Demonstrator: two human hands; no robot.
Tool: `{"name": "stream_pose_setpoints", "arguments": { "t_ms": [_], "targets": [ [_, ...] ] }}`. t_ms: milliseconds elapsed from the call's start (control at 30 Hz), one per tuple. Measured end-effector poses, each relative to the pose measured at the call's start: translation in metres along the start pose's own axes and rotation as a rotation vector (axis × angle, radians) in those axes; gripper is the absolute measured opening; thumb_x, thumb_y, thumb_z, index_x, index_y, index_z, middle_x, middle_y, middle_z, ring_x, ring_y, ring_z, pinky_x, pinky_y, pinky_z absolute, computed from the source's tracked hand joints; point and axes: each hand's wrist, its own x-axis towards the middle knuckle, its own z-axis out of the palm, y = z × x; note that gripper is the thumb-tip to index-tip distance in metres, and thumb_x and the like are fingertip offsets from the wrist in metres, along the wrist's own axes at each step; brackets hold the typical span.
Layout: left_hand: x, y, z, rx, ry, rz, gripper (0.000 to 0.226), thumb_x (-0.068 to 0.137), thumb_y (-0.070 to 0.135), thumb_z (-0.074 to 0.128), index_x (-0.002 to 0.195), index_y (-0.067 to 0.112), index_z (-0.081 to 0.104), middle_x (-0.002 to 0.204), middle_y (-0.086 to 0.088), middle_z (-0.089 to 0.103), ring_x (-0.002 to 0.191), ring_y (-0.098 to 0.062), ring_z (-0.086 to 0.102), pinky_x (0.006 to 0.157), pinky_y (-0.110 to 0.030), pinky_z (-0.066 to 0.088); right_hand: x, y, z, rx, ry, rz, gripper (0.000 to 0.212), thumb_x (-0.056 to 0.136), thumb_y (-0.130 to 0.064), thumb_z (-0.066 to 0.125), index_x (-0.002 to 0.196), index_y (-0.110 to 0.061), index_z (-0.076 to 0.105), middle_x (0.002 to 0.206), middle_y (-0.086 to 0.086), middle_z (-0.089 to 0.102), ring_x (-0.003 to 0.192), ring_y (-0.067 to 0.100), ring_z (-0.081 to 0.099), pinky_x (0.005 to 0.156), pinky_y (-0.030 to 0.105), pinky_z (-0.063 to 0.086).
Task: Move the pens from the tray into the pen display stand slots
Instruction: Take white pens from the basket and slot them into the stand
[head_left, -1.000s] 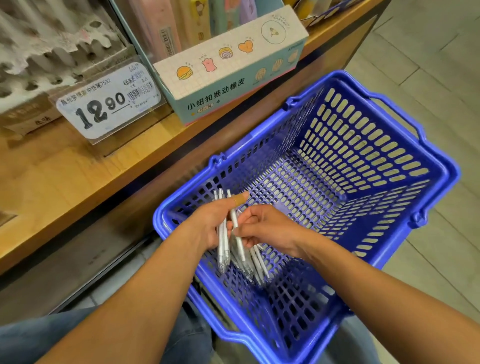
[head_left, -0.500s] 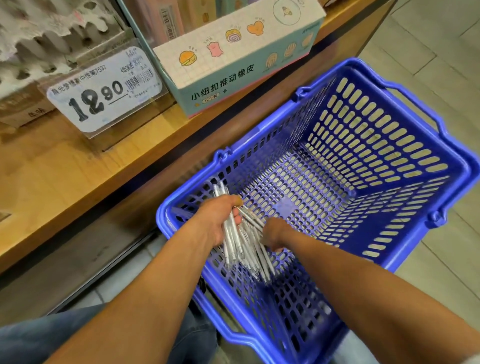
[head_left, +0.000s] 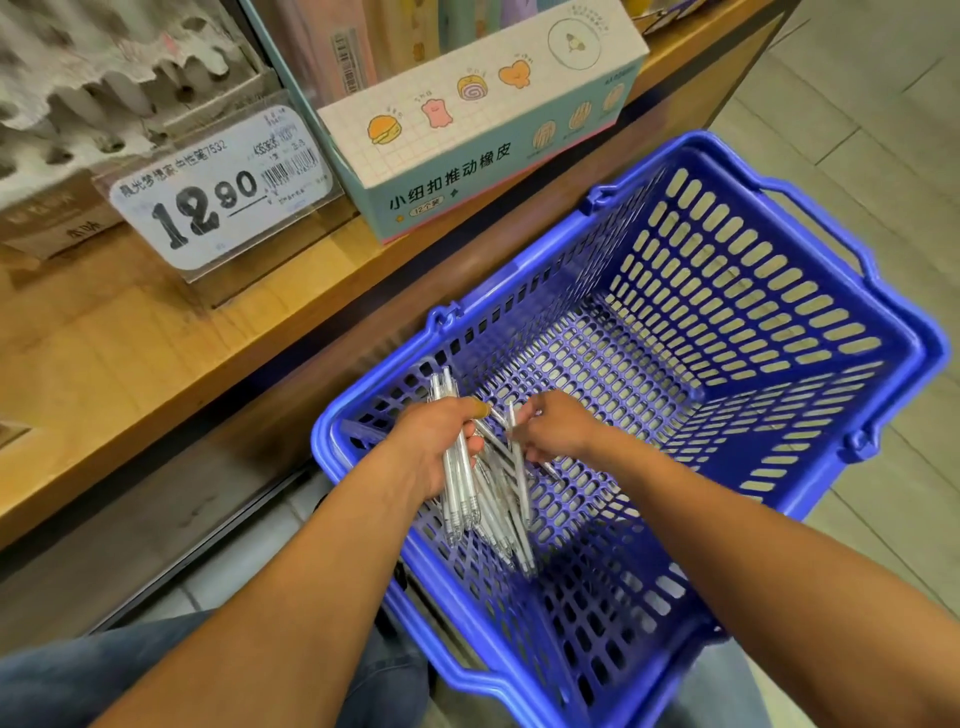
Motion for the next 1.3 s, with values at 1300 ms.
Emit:
{"name": "stream_pose_setpoints", "arguments": {
  "t_ms": [1300],
  "targets": [
    [-0.064,0.0,-0.013,-0.127,-0.061,0.074,0.012,0.088,-0.001,0.056,0.076,0.003,0.058,0.058,-0.008,0.049,0.042,-0.014,0.049,0.045,-0.024,0.048,0.02,0.016,0.004,-0.441,-0.013,0.063,0.025,0.09,-0.011,0.062,0.068,-0.011,0.052,0.065,0.006,0.052,0.056,0.018,0.051,0.052,0.028,0.044]
  ]
}}
